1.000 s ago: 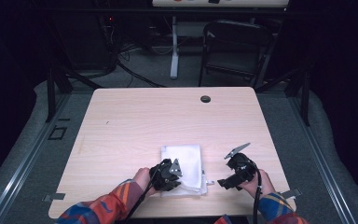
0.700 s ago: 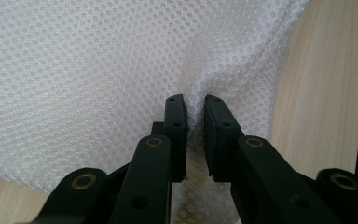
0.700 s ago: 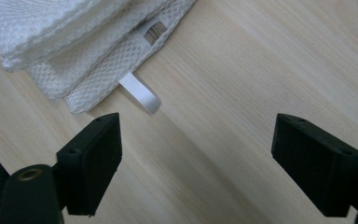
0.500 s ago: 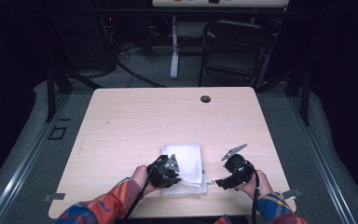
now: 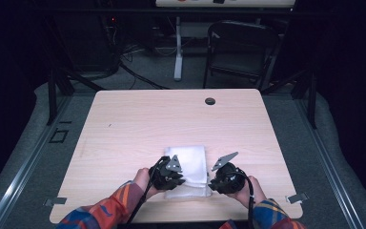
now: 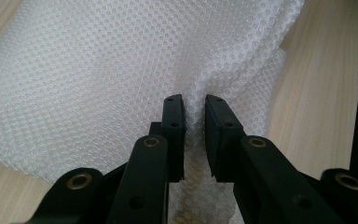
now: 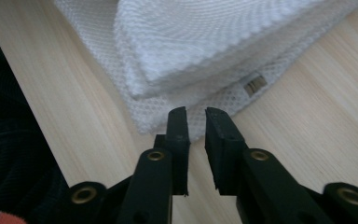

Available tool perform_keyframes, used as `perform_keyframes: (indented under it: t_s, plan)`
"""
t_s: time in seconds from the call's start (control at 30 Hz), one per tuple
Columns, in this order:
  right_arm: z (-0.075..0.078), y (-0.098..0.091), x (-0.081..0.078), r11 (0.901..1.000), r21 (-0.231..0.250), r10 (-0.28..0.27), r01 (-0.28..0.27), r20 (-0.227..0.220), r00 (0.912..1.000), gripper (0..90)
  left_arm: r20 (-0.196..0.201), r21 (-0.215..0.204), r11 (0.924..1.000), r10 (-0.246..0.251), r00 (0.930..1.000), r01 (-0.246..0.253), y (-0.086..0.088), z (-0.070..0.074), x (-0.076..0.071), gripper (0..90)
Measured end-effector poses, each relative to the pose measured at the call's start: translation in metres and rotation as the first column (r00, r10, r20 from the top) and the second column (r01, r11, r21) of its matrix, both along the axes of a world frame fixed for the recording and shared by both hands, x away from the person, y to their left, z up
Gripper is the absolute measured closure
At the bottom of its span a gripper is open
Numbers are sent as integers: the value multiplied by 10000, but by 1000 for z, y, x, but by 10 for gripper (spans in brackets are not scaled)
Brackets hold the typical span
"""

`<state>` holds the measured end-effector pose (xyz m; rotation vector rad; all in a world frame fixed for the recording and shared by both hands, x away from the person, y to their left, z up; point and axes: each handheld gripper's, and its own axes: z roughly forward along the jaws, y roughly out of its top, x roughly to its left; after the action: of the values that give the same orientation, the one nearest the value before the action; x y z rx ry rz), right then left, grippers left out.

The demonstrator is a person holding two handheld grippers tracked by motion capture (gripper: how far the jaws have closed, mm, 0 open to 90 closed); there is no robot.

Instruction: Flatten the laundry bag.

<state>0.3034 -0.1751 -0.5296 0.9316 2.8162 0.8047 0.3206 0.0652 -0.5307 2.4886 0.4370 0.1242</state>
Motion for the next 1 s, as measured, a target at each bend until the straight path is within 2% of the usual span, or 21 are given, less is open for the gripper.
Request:
perform_keyframes:
  t_s: [0.07, 0.13, 0.37, 0.5, 0.73, 0.87, 1.0]
  plan:
    - [-1, 2, -1, 9999, 101, 16, -16, 38, 10000, 823, 29, -57, 10000, 13, 10000, -13, 0, 1, 0, 786]
    - [-2, 9, -2, 9994, -24, 339, -339, 26, 9994, 843, 142, -117, 9999, 61, 9999, -59, 0, 2, 0, 786]
    - [-9, 25, -4, 9977, 157, 651, -657, 331, 9973, 898, 170, -207, 9995, 225, 9996, -221, 2, 3, 0, 782]
    - [-16, 31, -4, 9953, -269, 938, -928, 372, 9949, 900, 19, -171, 9995, 263, 9997, -262, 3, 3, 2, 785]
    - [-23, 33, -3, 9953, -392, 904, -889, 400, 9951, 900, -46, -180, 9991, 380, 9993, -381, 4, 2, 4, 785]
    - [-26, 37, -4, 9923, -572, 1123, -1096, 469, 9926, 900, -139, -101, 9990, 433, 9990, -435, 4, 2, 4, 784]
    - [-29, 39, -3, 9896, -495, 1377, -1352, 529, 9891, 900, -110, -108, 9985, 528, 9985, -529, 5, 1, 6, 785]
